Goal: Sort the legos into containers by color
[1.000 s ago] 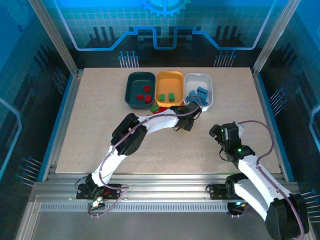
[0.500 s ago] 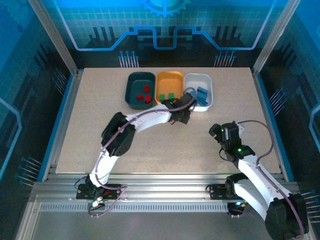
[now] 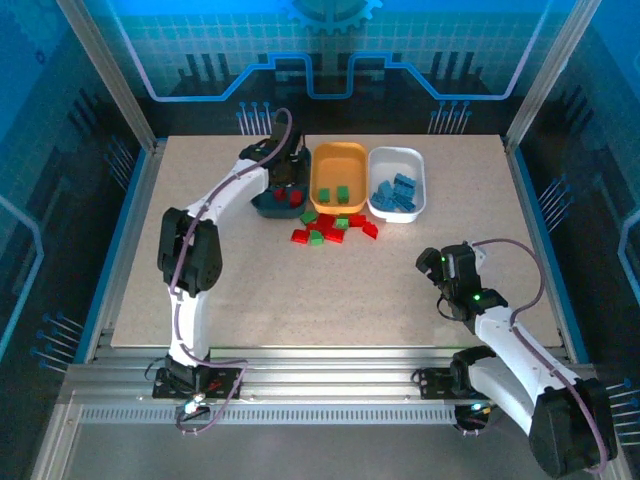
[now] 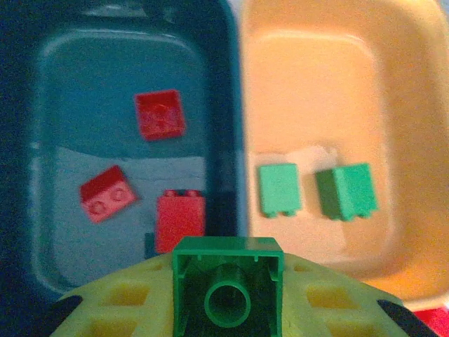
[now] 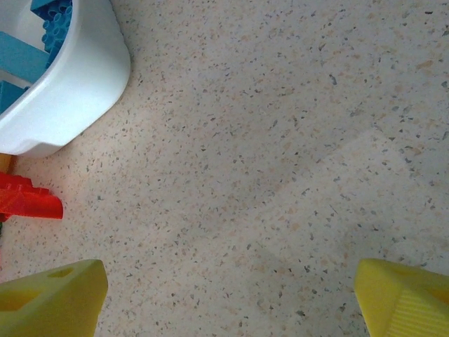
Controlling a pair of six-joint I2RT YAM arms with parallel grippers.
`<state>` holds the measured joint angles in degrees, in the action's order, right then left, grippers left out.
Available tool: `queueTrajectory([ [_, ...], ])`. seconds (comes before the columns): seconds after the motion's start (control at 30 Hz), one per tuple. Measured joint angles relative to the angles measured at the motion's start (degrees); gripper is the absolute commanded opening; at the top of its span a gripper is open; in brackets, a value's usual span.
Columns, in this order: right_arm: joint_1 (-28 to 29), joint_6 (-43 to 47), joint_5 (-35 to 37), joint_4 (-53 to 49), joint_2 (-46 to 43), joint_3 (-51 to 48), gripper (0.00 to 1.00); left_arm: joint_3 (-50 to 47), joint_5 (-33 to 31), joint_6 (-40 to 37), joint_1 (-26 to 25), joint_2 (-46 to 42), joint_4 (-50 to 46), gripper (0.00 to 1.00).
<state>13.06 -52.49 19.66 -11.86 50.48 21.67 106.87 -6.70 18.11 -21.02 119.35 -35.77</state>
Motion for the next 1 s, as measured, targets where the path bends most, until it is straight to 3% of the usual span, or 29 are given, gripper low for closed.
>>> queueTrajectory([
  [0.07,0.0,0.0,-0.4,0.2,0.5,0.0,0.92,2.4,2.8,0.4,-0.5,1.9,0.1,0.12],
  [0.17,0.0,0.0,-0.5,0.5,1.2,0.0,0.92,5.5,7.0,1.7,-1.2,5.1,0.4,0.22],
  [0.33,0.0,0.4,-0.6,0.6,1.9,0.0,0.92,10.1,12.4,3.8,-1.7,10.9,0.9,0.69],
  [0.5,0.0,1.1,-1.0,1.2,2.1,0.0,0.92,9.9,14.3,4.5,-2.4,11.4,2.1,0.95],
  [0.6,0.0,1.3,-1.7,1.7,2.7,0.0,0.92,5.9,12.7,4.1,-4.3,7.4,4.0,0.95],
  [0.7,0.0,1.5,-2.3,2.2,3.4,0.0,0.92,-4.3,10.0,4.9,-7.4,-1.3,6.8,0.93],
  [0.83,0.0,1.5,-2.9,2.7,4.2,0.0,0.92,-18.6,5.8,8.1,-11.6,-12.9,9.9,0.82],
  [1.0,0.0,1.5,-3.4,3.0,4.7,0.0,0.92,-27.0,3.2,12.3,-12.2,-13.9,11.9,0.7],
])
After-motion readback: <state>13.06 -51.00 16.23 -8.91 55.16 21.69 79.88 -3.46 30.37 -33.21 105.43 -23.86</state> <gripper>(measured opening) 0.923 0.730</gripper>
